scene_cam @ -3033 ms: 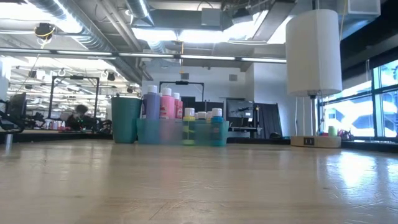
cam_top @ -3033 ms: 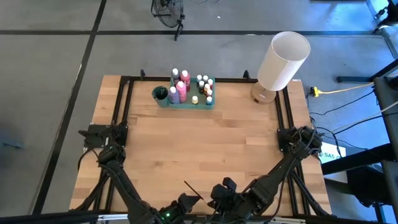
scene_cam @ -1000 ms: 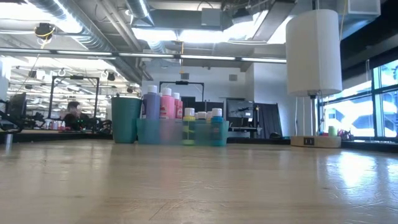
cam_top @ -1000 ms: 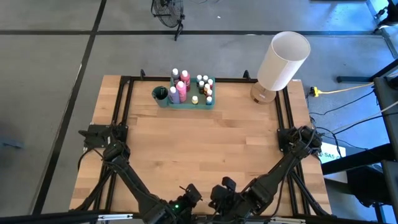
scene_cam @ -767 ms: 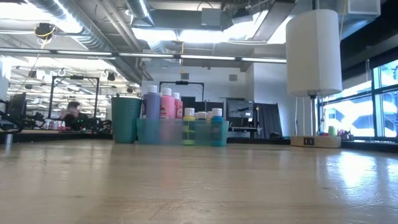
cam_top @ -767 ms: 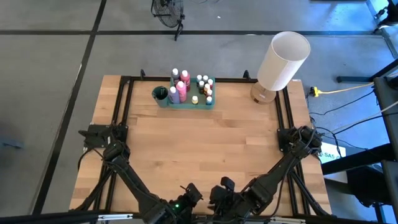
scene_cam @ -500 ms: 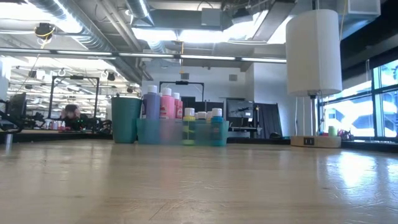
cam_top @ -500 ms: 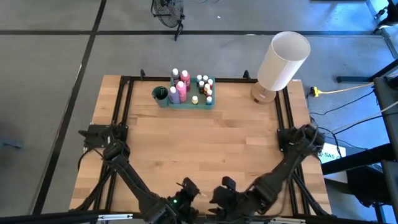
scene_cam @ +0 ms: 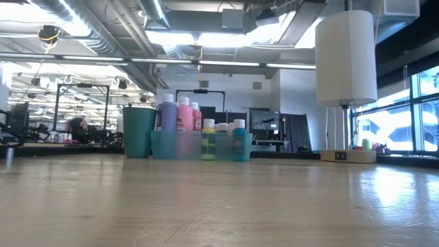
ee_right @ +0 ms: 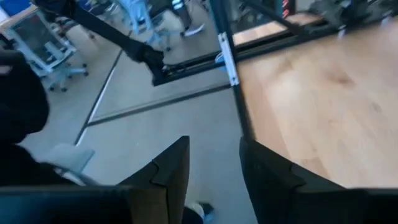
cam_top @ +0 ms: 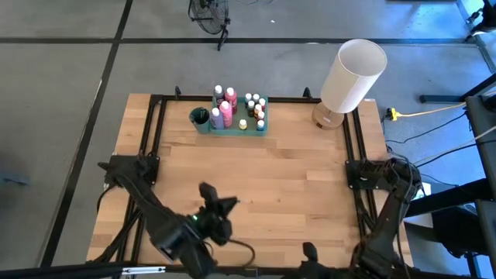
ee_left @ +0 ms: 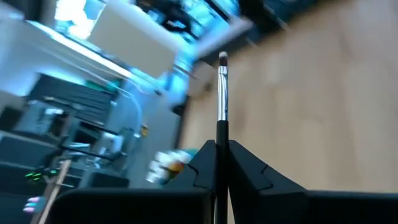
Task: Pick & Place Paint Supplies
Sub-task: Put the silver paintbrush into the green cup
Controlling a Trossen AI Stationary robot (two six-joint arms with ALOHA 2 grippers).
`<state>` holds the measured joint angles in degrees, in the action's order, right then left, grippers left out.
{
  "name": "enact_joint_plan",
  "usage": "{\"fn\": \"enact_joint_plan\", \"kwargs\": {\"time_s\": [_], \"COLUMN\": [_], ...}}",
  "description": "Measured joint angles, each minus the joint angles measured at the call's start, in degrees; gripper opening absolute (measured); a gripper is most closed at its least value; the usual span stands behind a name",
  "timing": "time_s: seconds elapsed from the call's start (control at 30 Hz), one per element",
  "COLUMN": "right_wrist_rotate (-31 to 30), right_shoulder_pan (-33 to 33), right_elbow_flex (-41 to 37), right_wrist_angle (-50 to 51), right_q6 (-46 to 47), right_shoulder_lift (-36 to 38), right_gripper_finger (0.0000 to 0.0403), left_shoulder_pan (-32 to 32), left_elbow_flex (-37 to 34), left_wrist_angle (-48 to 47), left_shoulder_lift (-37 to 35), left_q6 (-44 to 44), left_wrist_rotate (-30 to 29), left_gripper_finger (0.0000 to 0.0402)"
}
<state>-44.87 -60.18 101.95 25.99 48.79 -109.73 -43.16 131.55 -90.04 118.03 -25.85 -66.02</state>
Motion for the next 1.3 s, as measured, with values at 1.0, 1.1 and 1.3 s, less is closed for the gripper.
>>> {"fn": "enact_joint_plan", "kwargs": {"time_s": [1.0,1.1,1.3], "right_wrist_rotate": [-11.85,-13.41,-13.56], "right_shoulder_pan": [-3.18,-2.52,-0.45], "right_elbow_flex": [0.00,0.00,0.00], "right_wrist_angle": [-5.70,-5.64,-5.48], "right_q6": [-0.33,-1.31,-1.68], "right_shoulder_lift": [-4.72,-4.72,-4.72], "right_gripper_finger": [0.0145,0.0145,0.0145], "left_shoulder_pan": [0.03,-0.64,-6.06], "left_elbow_flex": [-58.07,-63.69,-68.39], "left_wrist_angle": [3.45,6.70,7.53], "left_shoulder_lift": [-50.35,-52.94,-55.49], "left_q6": [-34.67,-34.13,-32.34], "left_wrist_rotate": [-22.46,-23.00,-23.99], "left_gripper_finger": [0.0015,0.0015,0.0012]}}
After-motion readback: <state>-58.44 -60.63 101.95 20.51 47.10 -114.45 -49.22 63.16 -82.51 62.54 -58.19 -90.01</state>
